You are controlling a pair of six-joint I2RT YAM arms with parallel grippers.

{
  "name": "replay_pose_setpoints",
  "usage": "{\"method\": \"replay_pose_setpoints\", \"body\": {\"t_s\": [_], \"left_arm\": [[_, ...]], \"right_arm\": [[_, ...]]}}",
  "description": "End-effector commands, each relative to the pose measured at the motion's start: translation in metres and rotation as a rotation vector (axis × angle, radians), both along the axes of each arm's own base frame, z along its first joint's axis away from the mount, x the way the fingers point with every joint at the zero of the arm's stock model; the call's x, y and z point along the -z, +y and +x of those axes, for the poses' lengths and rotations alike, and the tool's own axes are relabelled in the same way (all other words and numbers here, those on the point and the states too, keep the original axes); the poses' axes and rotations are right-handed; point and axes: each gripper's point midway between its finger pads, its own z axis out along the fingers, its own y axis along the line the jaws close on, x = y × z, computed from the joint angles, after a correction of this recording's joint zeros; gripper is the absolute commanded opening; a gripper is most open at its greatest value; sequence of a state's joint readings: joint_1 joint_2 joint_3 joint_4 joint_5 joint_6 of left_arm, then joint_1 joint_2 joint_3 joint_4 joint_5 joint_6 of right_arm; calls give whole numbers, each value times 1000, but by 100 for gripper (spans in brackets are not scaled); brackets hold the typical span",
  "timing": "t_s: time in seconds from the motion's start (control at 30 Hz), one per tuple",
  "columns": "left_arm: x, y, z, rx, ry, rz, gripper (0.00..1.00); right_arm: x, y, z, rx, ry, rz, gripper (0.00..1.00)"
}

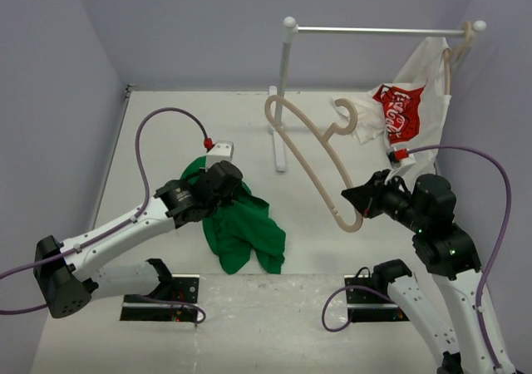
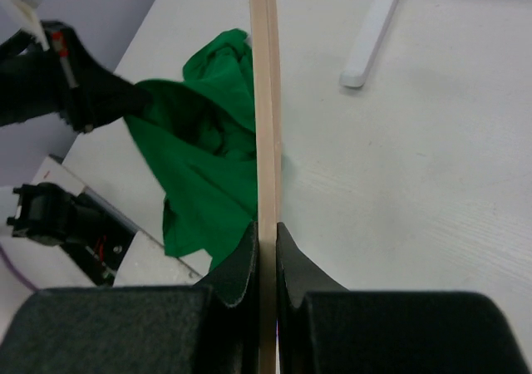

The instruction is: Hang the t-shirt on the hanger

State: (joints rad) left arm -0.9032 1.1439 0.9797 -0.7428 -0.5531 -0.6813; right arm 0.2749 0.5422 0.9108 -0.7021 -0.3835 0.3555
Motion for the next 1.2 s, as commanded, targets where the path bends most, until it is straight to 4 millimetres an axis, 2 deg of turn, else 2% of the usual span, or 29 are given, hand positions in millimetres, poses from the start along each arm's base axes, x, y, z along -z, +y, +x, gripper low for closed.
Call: {"method": "replay_pose_setpoints", "body": {"t_s": [0.0, 0.23, 0.5, 0.63, 0.73, 0.83, 1.0, 1.07, 1.17], "left_arm": [[-19, 2, 31, -44, -80, -50, 0], [-12, 0, 65, -102, -59, -48, 0], [-9, 19, 102, -200, -55, -83, 0], [-7, 17, 113, -193, -49, -107, 0], [-7, 6, 114, -151, -39, -150, 0], [-5, -3, 107, -105, -21, -190, 0], [-9, -13, 88, -32, -16, -276, 0], [-18, -19, 82, 13, -24, -321, 0], [-39, -32, 79, 93, -44, -366, 0]], "right_arm": [[3, 23, -23, -186, 18, 50, 0], [36, 32, -46, -259, 174, 92, 0], [67, 46, -69, -328, 327, 62, 0], [73, 48, -69, -320, 357, 35, 0], [78, 53, -65, -315, 373, 25, 0], [72, 59, -50, -279, 342, 43, 0], [45, 61, -15, -149, 249, 51, 0], [36, 67, -8, -147, 238, 58, 0], [25, 91, -10, -231, 231, 69, 0]]}}
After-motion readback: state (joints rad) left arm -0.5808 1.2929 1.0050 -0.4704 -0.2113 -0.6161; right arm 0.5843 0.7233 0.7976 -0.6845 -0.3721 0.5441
